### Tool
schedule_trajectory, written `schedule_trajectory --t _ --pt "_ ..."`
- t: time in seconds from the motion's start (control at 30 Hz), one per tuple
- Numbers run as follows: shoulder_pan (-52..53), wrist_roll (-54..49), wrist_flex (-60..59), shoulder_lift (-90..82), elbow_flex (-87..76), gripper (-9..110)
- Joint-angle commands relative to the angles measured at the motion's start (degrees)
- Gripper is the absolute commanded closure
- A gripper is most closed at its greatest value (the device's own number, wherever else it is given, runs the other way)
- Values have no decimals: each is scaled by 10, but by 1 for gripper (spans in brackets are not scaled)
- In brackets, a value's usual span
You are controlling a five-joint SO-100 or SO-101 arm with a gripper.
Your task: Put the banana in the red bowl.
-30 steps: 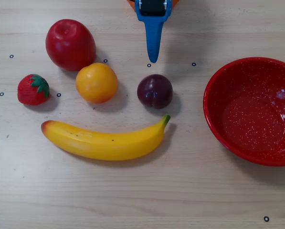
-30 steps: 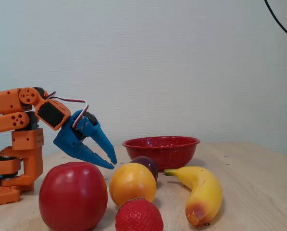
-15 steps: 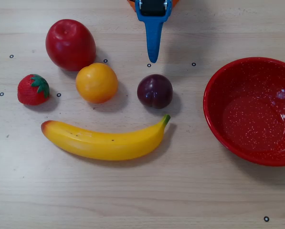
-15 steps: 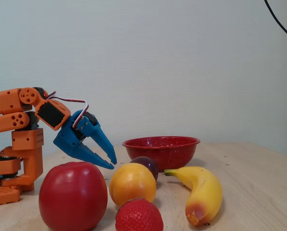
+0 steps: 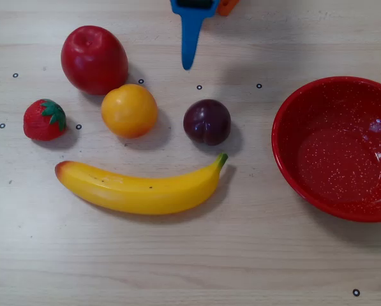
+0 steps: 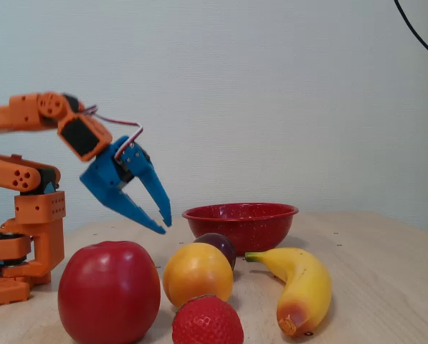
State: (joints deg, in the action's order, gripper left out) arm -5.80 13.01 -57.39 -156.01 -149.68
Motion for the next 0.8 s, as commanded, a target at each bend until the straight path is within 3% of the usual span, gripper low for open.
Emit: schedule_trajectory --t 0.0,0.43,0.77 --pt "-13 10 -18 32 114 101" --pt "-33 25 -148 259 403 101" --pt "-46 26 -244 460 621 90"
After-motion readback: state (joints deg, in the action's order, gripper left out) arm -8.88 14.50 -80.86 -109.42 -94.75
